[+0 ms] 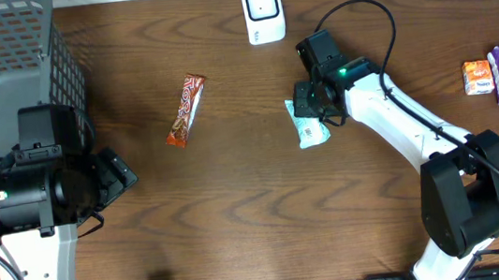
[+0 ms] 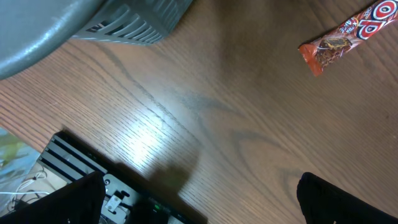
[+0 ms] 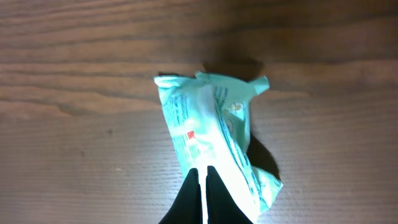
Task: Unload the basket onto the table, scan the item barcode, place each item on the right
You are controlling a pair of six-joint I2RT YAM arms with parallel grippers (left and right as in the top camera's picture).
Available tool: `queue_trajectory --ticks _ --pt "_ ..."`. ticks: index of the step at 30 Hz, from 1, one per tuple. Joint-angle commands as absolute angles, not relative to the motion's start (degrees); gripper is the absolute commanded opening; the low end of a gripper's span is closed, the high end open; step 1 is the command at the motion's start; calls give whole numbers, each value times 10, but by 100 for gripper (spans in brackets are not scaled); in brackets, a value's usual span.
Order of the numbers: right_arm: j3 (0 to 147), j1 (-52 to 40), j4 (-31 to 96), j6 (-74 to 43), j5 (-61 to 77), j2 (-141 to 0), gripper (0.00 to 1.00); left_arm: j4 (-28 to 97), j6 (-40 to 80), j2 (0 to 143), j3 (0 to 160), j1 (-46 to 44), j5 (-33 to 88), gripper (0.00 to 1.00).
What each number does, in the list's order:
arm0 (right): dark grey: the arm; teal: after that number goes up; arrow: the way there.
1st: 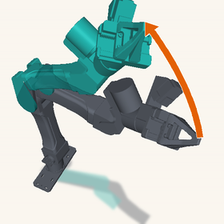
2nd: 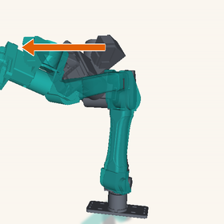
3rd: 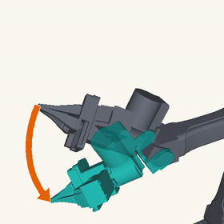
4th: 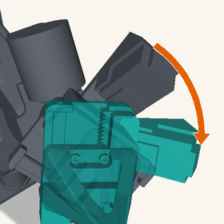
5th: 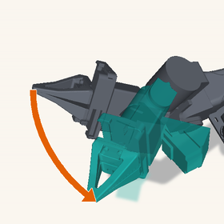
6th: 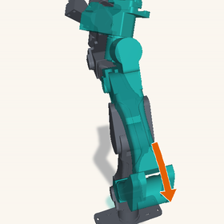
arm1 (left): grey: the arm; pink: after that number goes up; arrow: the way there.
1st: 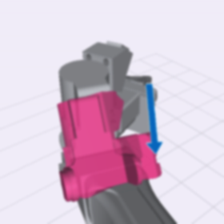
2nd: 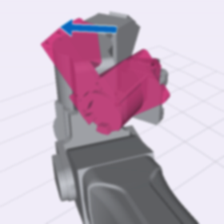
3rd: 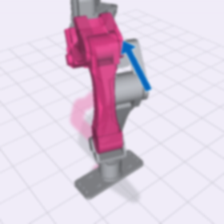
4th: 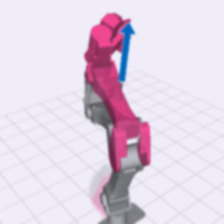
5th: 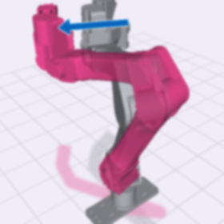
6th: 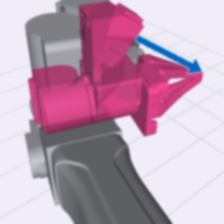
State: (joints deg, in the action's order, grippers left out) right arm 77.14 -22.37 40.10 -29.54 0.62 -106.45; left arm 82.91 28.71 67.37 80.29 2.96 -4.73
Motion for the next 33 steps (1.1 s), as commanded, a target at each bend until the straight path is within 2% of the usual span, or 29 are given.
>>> queue_trajectory --ticks 1,5,13,23,33 --pt "765 -226 430 -317 6 -1062 1 831 293 673 803 33 -56 98" --pt "732 -234 429 -338 6 -1062 1 831 292 673 803 33 -56 98" --pt "643 -246 302 -349 7 -1062 1 831 293 673 803 33 -56 98" --pt "719 -241 385 -324 16 -1007 1 831 292 673 803 33 -56 98" --pt "723 -226 359 -302 -27 -998 56 831 292 673 803 33 -56 98"
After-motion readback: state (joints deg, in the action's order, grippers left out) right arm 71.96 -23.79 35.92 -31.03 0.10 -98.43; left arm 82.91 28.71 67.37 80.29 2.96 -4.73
